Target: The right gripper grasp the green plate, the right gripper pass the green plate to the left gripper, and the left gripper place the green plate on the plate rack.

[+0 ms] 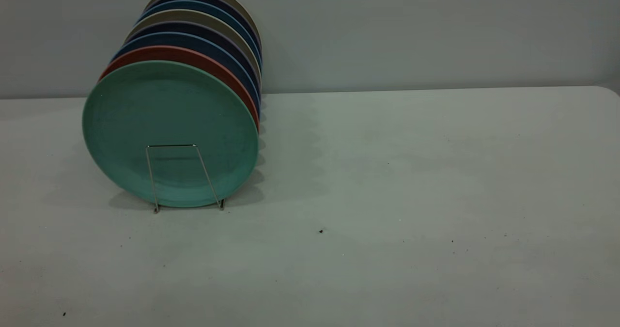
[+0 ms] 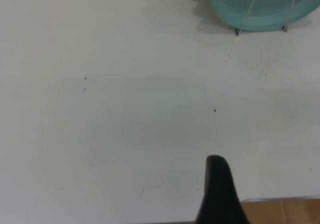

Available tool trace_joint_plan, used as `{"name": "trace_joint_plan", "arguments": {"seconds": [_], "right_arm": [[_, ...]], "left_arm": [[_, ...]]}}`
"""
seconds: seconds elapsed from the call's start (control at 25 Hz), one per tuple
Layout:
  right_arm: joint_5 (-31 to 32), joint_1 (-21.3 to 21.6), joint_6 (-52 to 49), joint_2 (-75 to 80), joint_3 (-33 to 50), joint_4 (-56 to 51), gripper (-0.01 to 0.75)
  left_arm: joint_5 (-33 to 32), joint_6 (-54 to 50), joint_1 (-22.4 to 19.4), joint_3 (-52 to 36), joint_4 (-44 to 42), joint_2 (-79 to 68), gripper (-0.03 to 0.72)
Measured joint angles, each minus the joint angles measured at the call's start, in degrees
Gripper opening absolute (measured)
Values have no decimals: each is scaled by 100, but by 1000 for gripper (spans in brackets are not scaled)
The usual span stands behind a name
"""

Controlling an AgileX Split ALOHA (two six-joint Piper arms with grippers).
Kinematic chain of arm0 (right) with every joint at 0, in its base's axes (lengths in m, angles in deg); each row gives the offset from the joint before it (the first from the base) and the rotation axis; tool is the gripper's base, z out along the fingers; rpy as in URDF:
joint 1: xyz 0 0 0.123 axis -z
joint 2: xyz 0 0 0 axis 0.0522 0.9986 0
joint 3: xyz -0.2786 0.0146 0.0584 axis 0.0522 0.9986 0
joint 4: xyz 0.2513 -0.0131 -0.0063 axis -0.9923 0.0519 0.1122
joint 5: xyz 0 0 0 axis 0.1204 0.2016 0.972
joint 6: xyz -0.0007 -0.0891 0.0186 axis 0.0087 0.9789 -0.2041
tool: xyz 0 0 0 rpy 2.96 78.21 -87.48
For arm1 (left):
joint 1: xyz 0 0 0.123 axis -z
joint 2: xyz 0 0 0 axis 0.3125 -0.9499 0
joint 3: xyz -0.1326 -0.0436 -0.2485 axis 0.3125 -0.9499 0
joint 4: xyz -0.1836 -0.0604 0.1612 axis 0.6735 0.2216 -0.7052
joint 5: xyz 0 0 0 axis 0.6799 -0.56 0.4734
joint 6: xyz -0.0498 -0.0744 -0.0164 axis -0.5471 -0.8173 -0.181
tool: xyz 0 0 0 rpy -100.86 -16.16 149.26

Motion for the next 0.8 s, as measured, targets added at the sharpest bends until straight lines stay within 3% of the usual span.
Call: {"name": "trace_joint_plan", "arguments": {"seconds": [0.8], "right_arm": [[6,0,-7,-99,0,0,475]], "left_arm": [[0,0,0,0,0,0,536]]}}
